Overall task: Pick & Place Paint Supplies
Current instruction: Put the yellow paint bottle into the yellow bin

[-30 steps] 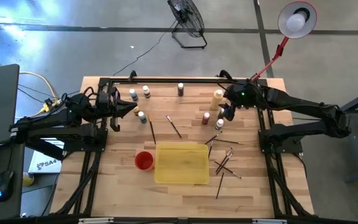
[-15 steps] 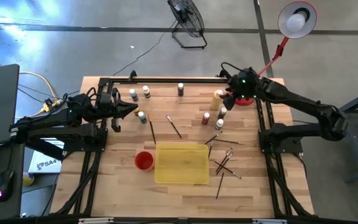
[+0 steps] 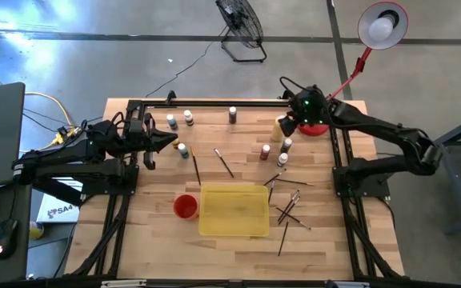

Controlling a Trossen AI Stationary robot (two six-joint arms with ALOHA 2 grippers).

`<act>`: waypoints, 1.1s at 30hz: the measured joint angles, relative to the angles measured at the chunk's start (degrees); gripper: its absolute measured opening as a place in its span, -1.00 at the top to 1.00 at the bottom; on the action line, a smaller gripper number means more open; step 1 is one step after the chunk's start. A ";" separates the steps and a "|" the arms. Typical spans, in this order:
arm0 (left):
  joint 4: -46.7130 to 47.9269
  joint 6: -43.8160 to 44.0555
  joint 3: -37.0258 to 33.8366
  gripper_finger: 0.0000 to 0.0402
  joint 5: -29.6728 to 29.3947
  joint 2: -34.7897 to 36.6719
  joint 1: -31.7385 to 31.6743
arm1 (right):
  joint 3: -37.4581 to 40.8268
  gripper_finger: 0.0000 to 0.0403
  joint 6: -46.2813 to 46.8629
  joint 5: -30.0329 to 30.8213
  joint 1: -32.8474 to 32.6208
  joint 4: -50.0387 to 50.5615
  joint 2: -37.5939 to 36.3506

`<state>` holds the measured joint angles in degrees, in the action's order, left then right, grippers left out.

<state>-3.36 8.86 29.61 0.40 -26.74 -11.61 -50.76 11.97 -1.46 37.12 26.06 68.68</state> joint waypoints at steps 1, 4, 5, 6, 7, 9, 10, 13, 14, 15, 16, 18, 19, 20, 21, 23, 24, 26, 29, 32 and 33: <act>0.00 0.00 0.00 1.00 0.00 0.00 0.00 | 0.00 -0.13 0.02 0.02 0.02 0.01 0.25; 0.00 0.00 0.00 1.00 -0.15 0.02 -0.01 | 0.00 -0.13 -0.06 0.04 0.02 -0.23 1.38; 0.00 0.01 0.00 1.00 -0.15 0.02 0.01 | 0.00 -0.13 -0.11 0.38 0.00 -0.20 1.91; 0.00 0.00 0.00 1.00 -0.15 0.02 0.00 | 0.00 -0.13 -0.16 1.24 0.00 -0.19 2.42; 0.00 0.02 0.00 1.00 -0.15 0.02 -0.01 | 0.00 -0.13 -0.18 1.70 0.02 -0.19 2.90; 0.00 0.00 0.00 1.00 -0.15 0.02 0.01 | 0.00 -0.14 -0.61 1.53 0.02 -0.34 3.64; 0.02 0.02 0.00 1.00 -0.15 0.02 -0.01 | 0.00 -0.13 -0.83 1.42 0.02 -0.60 3.87; 0.02 0.02 0.00 1.00 -0.14 0.02 0.00 | 0.00 -0.12 -1.57 1.21 0.00 -1.51 3.99; 0.02 0.02 0.00 1.00 -0.13 0.02 0.00 | 0.00 -0.11 -1.64 1.01 0.00 -1.89 3.98; 0.02 0.02 0.00 1.00 -0.13 0.02 0.00 | 0.00 -0.10 -1.66 1.05 0.02 -1.87 3.97; 0.02 0.02 0.00 1.00 -0.13 0.02 0.02 | 0.00 -0.09 -1.66 1.05 0.02 -1.47 3.99; 0.02 0.02 0.00 1.00 -0.13 0.02 -0.01 | 0.00 -0.06 -1.68 1.04 0.02 -0.89 3.99; 0.02 0.02 0.00 1.00 -0.13 0.02 0.01 | 0.00 -0.05 -1.69 1.10 0.01 -0.68 3.99; 0.02 0.02 0.00 1.00 -0.13 0.02 -0.01 | 0.00 -0.04 -1.68 1.20 0.00 -0.54 3.99; 0.02 0.02 0.00 1.00 -0.13 0.02 0.00 | 0.00 -0.04 -1.68 1.41 0.02 -0.55 3.99; 0.02 0.02 0.00 1.00 -0.13 0.02 0.02 | 0.00 -0.04 -1.68 1.51 0.03 -0.87 3.98; 0.02 0.02 0.00 1.00 -0.11 0.02 0.01 | 0.00 -0.03 -1.68 1.49 0.10 -1.07 3.98; 0.02 0.02 0.00 1.00 -0.11 0.02 0.01 | 0.00 -0.03 -1.68 1.49 0.37 -1.00 3.99; 0.02 0.02 0.00 1.00 -0.11 0.02 0.01 | 0.00 -0.03 -1.69 1.47 0.42 -1.02 3.97; 0.04 0.02 0.00 1.00 -0.09 0.02 0.02 | 0.00 -0.03 -1.68 1.46 0.40 -1.00 3.98; 0.04 0.02 0.00 1.00 -0.07 0.02 0.01 | 0.00 -0.03 -1.68 1.36 0.39 -1.00 3.97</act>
<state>-3.31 8.88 29.61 0.34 -26.72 -11.60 -50.76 10.28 -0.09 37.52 25.06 72.64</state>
